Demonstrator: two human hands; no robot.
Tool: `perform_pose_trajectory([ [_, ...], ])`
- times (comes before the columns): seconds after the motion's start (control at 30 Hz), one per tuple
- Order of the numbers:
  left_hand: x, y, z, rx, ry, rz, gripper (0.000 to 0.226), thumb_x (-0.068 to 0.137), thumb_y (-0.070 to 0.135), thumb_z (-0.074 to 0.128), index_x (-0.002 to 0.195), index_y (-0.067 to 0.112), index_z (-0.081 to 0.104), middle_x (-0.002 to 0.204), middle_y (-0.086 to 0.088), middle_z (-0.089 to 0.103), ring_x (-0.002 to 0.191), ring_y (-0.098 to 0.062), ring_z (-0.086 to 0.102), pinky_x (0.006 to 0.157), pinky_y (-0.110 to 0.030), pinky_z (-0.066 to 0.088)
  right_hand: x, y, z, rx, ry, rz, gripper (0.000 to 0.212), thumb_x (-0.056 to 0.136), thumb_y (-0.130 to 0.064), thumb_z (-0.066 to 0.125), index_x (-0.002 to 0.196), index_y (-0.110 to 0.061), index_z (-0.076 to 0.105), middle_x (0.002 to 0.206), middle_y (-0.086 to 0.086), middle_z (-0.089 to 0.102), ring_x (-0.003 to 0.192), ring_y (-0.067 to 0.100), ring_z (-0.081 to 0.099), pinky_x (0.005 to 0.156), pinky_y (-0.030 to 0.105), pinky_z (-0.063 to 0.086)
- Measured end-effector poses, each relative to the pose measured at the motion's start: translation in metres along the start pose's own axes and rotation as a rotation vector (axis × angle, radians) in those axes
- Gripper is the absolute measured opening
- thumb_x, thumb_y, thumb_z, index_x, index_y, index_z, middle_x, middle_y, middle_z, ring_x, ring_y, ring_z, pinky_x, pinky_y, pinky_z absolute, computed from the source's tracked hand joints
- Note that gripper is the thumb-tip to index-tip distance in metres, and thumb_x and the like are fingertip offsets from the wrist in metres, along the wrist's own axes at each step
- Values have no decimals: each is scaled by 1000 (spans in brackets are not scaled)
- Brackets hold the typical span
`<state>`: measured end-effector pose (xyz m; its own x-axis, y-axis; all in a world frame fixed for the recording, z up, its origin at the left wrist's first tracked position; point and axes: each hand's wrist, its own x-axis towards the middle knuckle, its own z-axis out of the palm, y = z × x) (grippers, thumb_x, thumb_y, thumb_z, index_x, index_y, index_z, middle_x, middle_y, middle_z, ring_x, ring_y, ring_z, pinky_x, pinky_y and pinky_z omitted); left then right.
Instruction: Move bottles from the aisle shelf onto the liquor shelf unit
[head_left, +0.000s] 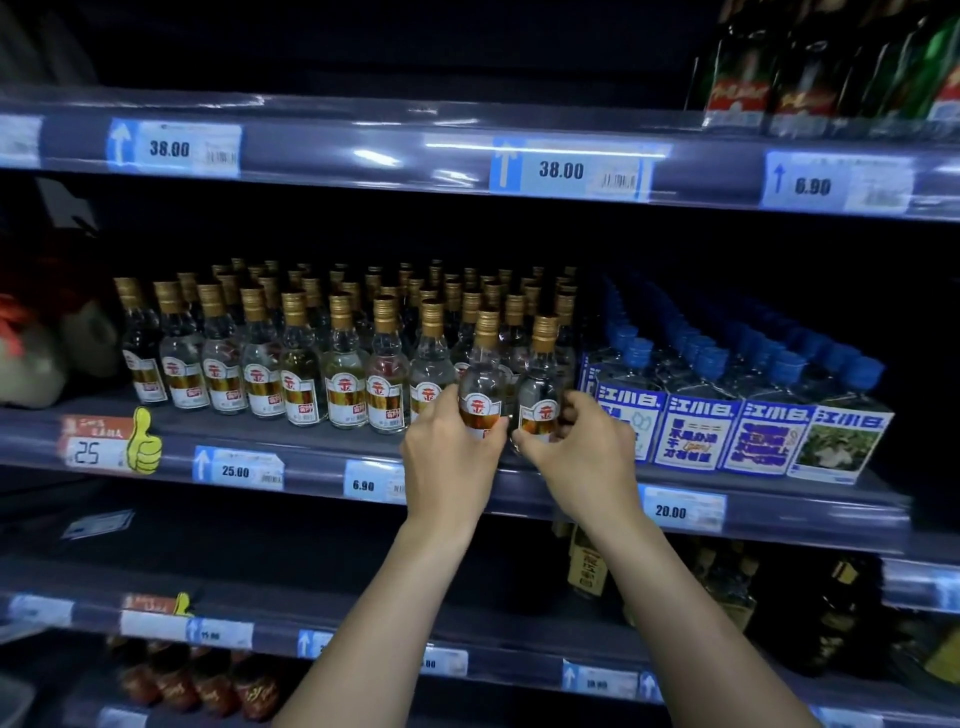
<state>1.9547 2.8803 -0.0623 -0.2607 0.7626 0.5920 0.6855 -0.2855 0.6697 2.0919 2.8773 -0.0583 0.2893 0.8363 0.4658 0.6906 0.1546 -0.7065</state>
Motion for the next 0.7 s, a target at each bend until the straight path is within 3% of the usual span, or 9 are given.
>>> perform_pose_trajectory([
  [0.17, -1, -1, 0, 104, 6, 5, 62, 81, 45, 80, 126, 7, 63, 113, -10, 66, 101, -29, 63, 85, -40, 54, 3, 1, 3, -19, 8, -27, 43, 74, -41, 89, 107, -22, 69, 89, -9, 76, 81, 10, 71, 77, 28, 59],
  [0.33, 6, -4, 4, 115, 0, 18, 49, 81, 41, 81, 111, 7, 64, 102, -10, 71, 93, -30, 67, 80, -45, 55, 7, -3, 8, -72, 10, -30, 45, 76, -43, 87, 105, -15, 68, 88, 0, 76, 83, 21, 70, 75, 38, 60],
  [0.47, 6, -3, 5, 114, -2, 23, 51, 82, 41, 80, 114, 6, 63, 104, -10, 70, 96, -29, 66, 82, -45, 55, 7, -5, 6, -94, 2, -44, 45, 78, -42, 86, 105, -11, 67, 89, 5, 75, 85, 26, 69, 75, 42, 59],
  [0.6, -4, -2, -6, 40, -22, 60, 54, 81, 37, 82, 123, 9, 62, 114, -7, 67, 103, -25, 63, 87, -37, 54, 0, -3, -2, -59, -37, -93, 37, 81, -38, 84, 105, -14, 67, 94, 1, 74, 90, 22, 69, 79, 37, 57],
  [0.7, -25, -10, -21, 54, 9, 144, 50, 84, 31, 81, 125, 8, 63, 116, -6, 66, 107, -23, 62, 88, -33, 52, -21, 2, -10, -44, 22, -191, 42, 85, -30, 82, 120, -13, 67, 112, 3, 73, 104, 23, 66, 89, 25, 46],
])
